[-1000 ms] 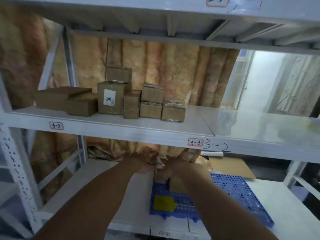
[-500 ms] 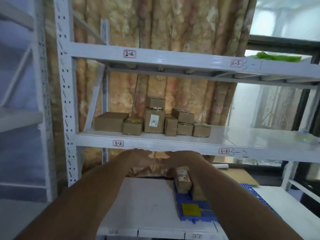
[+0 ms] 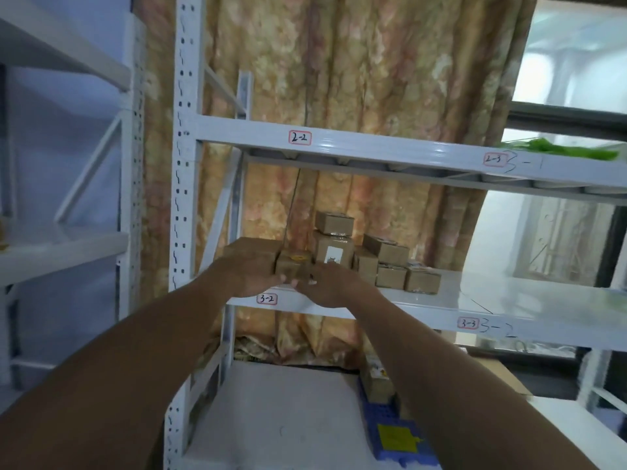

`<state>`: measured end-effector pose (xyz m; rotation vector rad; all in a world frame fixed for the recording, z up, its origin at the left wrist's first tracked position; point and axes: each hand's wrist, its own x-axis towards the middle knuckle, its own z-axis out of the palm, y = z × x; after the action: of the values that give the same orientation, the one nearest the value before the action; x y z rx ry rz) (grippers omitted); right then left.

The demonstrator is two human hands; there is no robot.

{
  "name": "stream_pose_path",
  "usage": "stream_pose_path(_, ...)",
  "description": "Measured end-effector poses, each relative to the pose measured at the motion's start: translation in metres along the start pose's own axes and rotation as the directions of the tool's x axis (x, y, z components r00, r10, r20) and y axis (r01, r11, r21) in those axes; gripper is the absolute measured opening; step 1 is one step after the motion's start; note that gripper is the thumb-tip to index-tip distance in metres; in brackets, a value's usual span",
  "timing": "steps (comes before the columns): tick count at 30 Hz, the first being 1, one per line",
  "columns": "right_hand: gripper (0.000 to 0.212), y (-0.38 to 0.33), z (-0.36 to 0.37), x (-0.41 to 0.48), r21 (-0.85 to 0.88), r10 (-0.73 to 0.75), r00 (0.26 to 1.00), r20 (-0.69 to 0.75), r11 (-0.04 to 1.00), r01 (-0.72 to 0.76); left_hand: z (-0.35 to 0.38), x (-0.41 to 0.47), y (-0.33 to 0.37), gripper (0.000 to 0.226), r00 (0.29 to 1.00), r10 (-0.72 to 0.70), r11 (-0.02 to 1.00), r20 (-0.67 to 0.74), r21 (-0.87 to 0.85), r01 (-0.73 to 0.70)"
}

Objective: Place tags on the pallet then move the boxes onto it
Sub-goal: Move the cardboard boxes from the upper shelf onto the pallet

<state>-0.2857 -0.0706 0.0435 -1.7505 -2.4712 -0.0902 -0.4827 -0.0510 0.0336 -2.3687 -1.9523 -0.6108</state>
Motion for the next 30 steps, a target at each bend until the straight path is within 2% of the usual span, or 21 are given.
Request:
stream_pose_path(3, 0.078, -0.006, 0.0, 0.012, -0.007, 0.001, 0.997, -0.074, 1.0, -0.001, -0.008, 0.003, -0.017, 0.074, 0.999, -0.009, 0.994, -0.039, 0.112, 0.014)
stream_pose_path(7, 0.078, -0.02, -0.001, 0.034, 0.001, 0.016, 0.997, -0.079, 1.0, -0.016, -0.011, 0.02, -0.044, 0.082, 0.999, -0.024, 0.966, -0.036, 0.255, 0.033)
stream_pose_path(11, 0.085, -0.033, 0.001, 0.066, -0.006, 0.048, 0.995, -0.091, 0.999, -0.048, -0.017, 0.033, -0.055, 0.08, 0.996, -0.082, 0.968, -0.028, 0.236, 0.086)
stream_pose_path(15, 0.084, -0.036, 0.012, 0.11, -0.013, 0.083, 0.989, -0.12, 0.996, -0.085, -0.019, 0.054, -0.071, 0.083, 0.998, -0.061, 0.973, 0.012, 0.226, 0.057)
stream_pose_path(19, 0.087, -0.034, 0.023, 0.144, 0.015, 0.089, 0.982, -0.166, 0.996, -0.088, -0.01, 0.079, -0.091, 0.086, 0.995, -0.103, 0.967, 0.018, 0.237, 0.096)
stream_pose_path(22, 0.083, -0.034, 0.029, 0.16, 0.038, 0.094, 0.974, -0.208, 0.995, -0.088, -0.002, 0.095, -0.102, 0.081, 0.991, -0.137, 0.981, 0.015, 0.139, 0.133)
stream_pose_path(25, 0.07, -0.04, 0.03, 0.172, 0.09, 0.183, 0.969, -0.167, 0.981, -0.17, 0.008, 0.107, -0.112, 0.078, 0.989, -0.143, 0.989, 0.04, -0.016, 0.144)
stream_pose_path(30, 0.065, -0.042, 0.045, 0.195, 0.046, 0.201, 0.955, -0.218, 0.98, -0.195, 0.026, 0.126, -0.121, 0.075, 0.988, -0.15, 0.964, 0.031, -0.217, 0.153)
